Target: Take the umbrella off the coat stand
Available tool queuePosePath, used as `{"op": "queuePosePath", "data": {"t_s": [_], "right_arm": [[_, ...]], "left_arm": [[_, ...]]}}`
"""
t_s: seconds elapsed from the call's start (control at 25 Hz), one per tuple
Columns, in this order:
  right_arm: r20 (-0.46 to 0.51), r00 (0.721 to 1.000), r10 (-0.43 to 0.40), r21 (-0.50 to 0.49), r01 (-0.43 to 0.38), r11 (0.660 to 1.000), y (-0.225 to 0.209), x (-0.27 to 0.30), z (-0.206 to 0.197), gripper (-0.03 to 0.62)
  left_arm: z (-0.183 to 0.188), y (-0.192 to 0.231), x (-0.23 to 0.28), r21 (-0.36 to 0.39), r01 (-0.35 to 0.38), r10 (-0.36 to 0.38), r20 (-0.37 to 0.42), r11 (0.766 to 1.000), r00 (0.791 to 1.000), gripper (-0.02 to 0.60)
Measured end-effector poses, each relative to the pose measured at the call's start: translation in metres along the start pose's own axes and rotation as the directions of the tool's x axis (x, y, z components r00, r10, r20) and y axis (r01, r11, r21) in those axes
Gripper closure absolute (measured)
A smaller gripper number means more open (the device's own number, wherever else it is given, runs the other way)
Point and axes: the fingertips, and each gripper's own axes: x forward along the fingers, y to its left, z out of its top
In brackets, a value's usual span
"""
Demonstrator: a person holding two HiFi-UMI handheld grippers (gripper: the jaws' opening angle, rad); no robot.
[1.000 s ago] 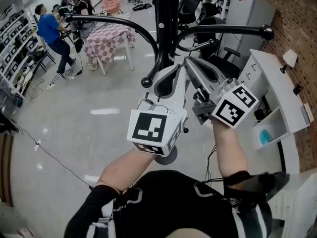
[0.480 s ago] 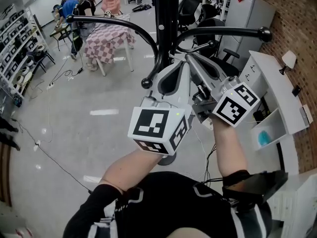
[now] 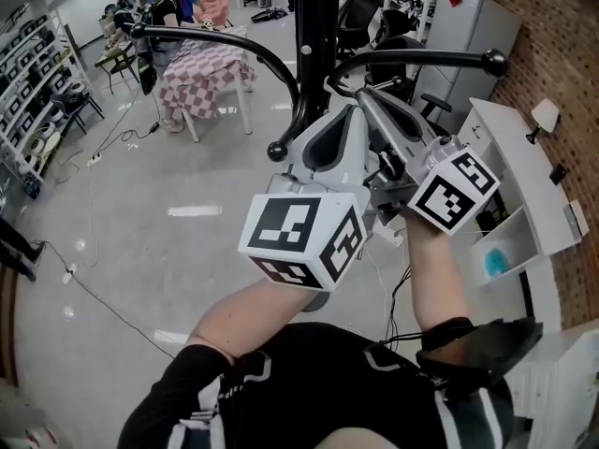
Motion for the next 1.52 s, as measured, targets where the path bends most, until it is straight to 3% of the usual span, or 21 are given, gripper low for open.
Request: {"op": "queuePosePath", "data": {"t_s": [0.52,0.72,1.28,1.52], "right_arm": [[0.059,0.998,-0.008,-0.042,0.01,0.999,0.017,-0.014,0.038,0.586],[0.094,0.995,-0.046,-0.073,0.053,0.996,0.026,-0.022,0.055,0.586],[0.172,0.976,-0.131,-0.153,0.158,0.976,0.05,-0.054,0.104,0.586],[0.213,0.961,-0.174,-0.191,0.216,0.958,0.062,-0.069,0.128,0.586]], "left_arm": [[0.029,-0.027,-0.007,0.056,0.078,-0.08,0.041,0.995,0.996,0.569],[0.04,-0.042,-0.013,0.076,0.142,-0.145,0.043,0.987,0.988,0.569],[0.068,-0.09,-0.018,0.081,0.3,-0.305,0.051,0.95,0.951,0.569],[0.081,-0.116,-0.023,0.076,0.378,-0.382,0.053,0.923,0.923,0.569]]}}
